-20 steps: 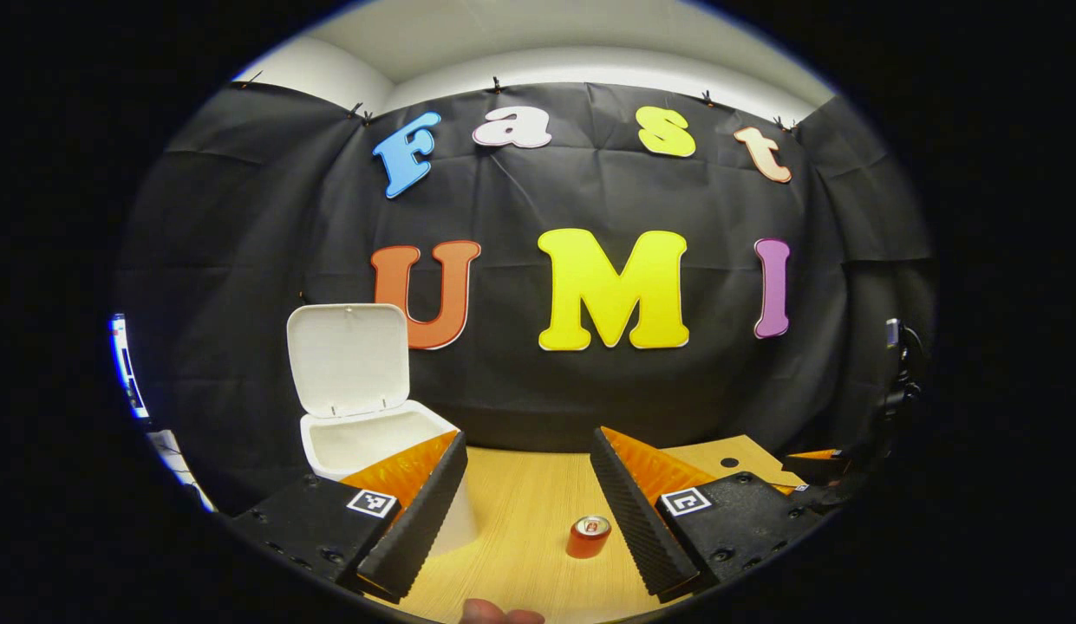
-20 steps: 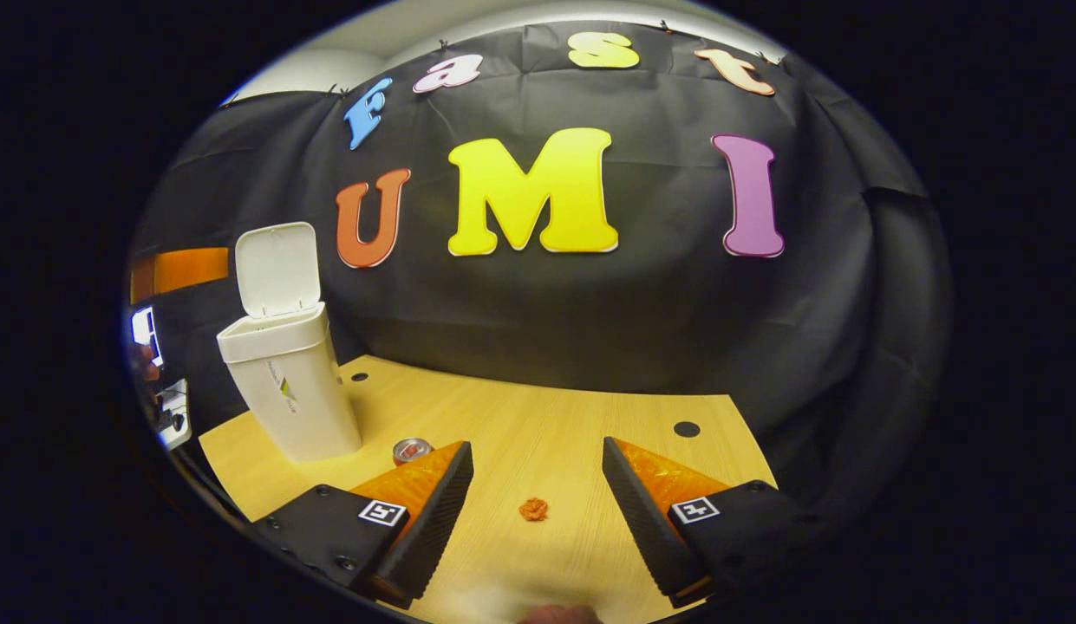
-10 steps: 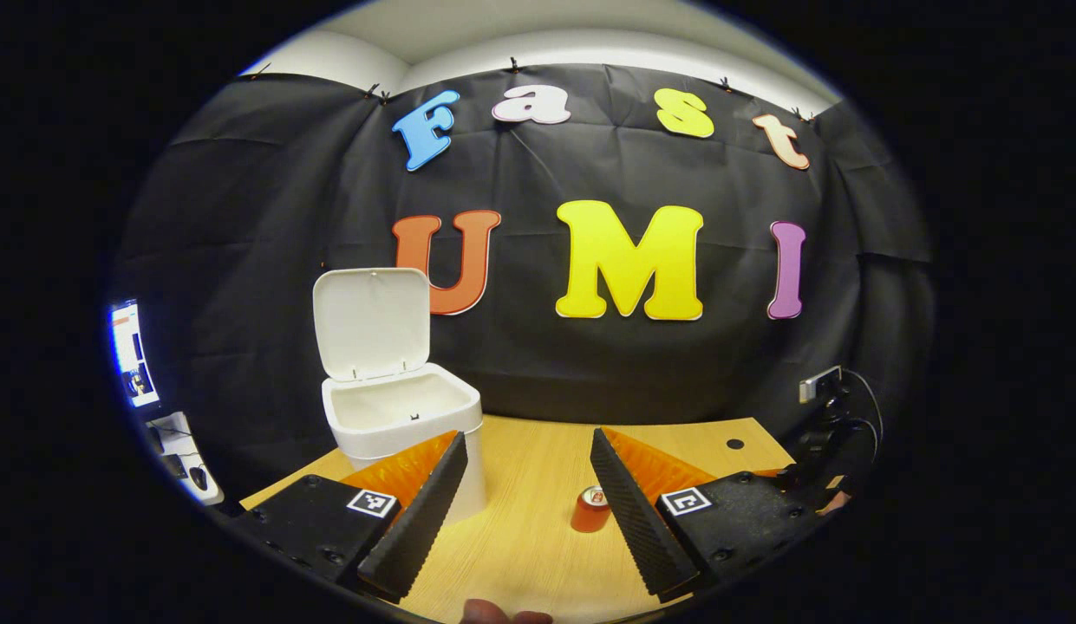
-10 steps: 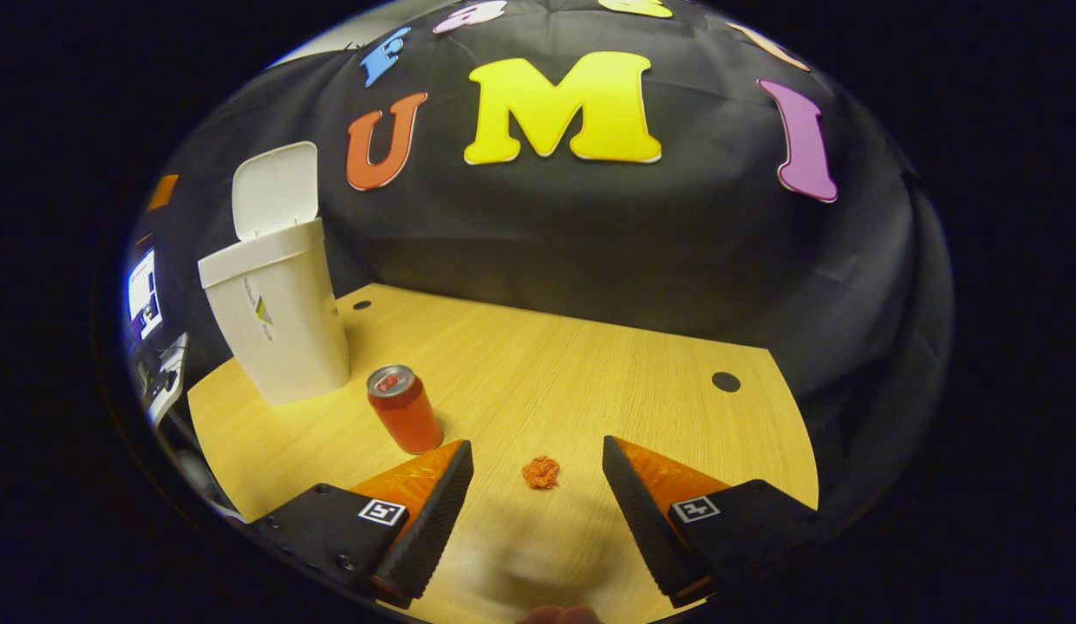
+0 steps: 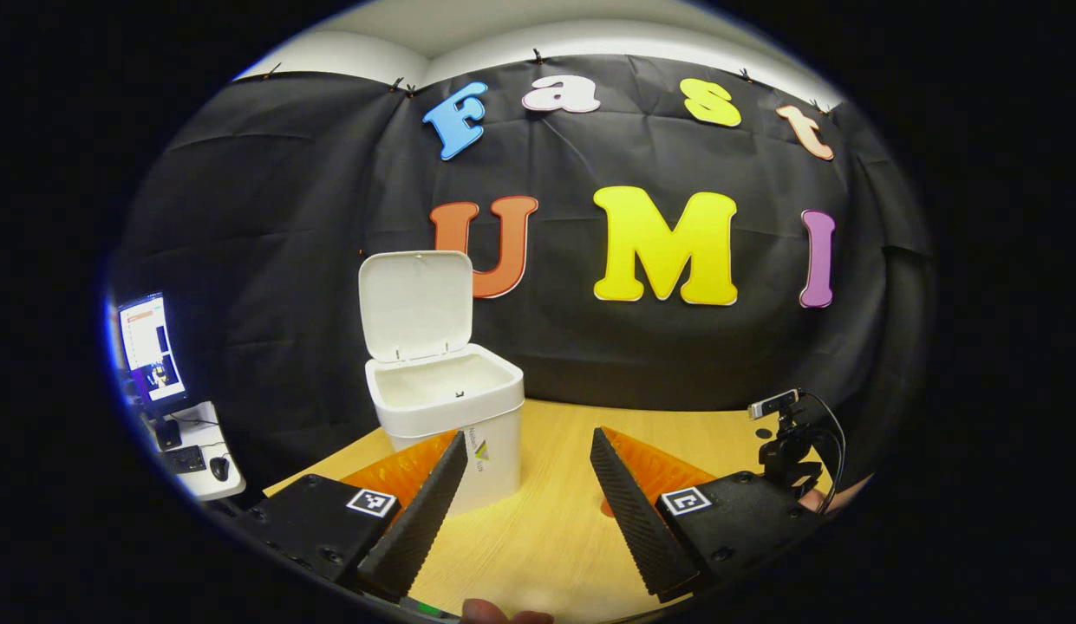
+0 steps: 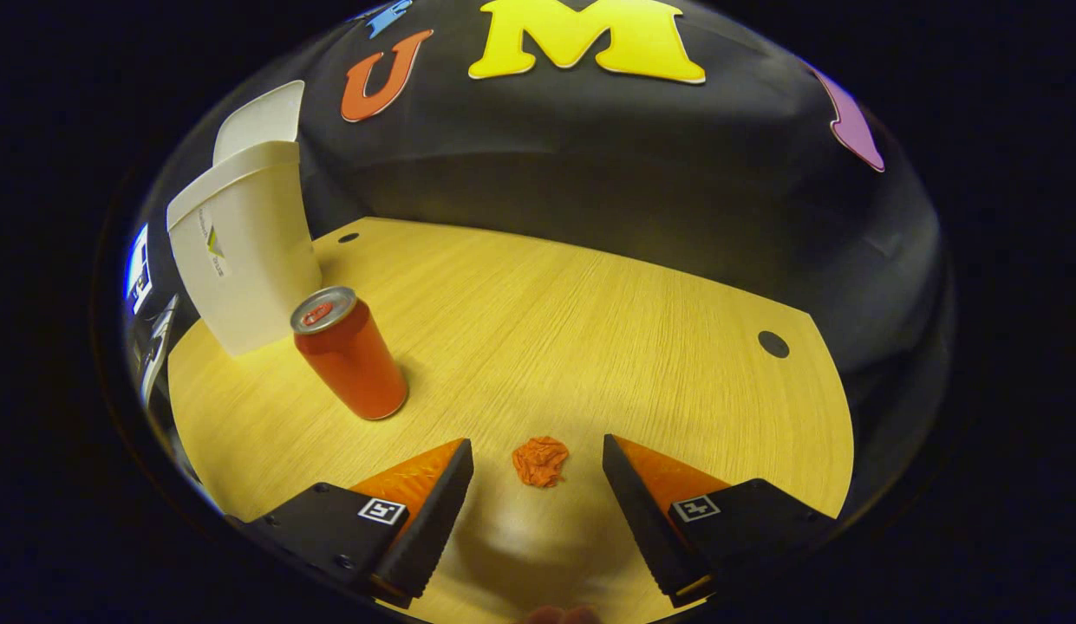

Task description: Press the lid of the desktop garbage bin to open it, pick up the crumpled paper on the desktop and throw it into the bin, then pick up the pop can on the desktop and drop it into the bin, and finally close the garbage bin lid.

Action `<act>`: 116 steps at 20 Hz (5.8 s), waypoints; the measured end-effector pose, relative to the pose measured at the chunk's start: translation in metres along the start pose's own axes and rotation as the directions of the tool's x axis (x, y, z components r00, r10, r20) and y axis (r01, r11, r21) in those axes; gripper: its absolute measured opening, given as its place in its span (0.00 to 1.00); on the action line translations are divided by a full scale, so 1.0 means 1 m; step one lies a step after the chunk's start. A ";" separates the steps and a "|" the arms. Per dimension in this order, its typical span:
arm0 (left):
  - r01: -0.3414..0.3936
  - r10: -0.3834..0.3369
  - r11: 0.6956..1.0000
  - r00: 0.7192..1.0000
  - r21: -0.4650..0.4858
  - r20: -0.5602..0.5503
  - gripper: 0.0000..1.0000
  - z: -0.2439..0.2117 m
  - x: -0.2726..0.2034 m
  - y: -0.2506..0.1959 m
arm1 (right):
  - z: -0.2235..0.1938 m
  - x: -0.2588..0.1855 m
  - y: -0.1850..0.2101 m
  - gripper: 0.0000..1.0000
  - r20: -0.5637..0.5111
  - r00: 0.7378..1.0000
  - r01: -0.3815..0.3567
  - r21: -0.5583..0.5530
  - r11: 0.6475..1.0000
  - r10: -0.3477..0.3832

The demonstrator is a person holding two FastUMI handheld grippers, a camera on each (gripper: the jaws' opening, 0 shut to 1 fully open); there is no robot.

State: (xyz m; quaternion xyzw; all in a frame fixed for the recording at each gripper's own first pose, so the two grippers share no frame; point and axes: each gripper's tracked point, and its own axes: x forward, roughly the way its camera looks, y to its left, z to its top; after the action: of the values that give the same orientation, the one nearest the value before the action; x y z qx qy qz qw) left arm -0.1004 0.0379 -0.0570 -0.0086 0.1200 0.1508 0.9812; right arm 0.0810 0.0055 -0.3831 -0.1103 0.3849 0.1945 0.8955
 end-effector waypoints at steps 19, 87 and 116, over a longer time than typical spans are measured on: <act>-0.085 0.087 0.995 0.995 0.042 -0.045 0.95 -0.004 0.000 0.046 | -0.018 0.029 0.007 0.19 -0.121 0.993 0.001 0.062 0.998 0.007; -0.189 0.187 0.982 0.980 0.016 0.068 0.96 -0.023 -0.017 0.204 | 0.332 -0.153 0.338 0.82 0.489 0.791 -0.271 -0.258 0.927 0.367; 0.400 -0.390 0.903 0.916 0.155 -0.089 0.97 -0.123 0.058 -0.102 | 0.155 -0.295 -0.027 0.89 0.519 0.831 0.147 0.144 0.979 -0.201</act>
State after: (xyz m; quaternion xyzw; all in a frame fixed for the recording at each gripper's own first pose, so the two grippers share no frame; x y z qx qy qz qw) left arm -0.0452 -0.0490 -0.1918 0.0467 0.1556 -0.0622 0.9848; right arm 0.0080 -0.0426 -0.0602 -0.0429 0.1199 0.1159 0.9851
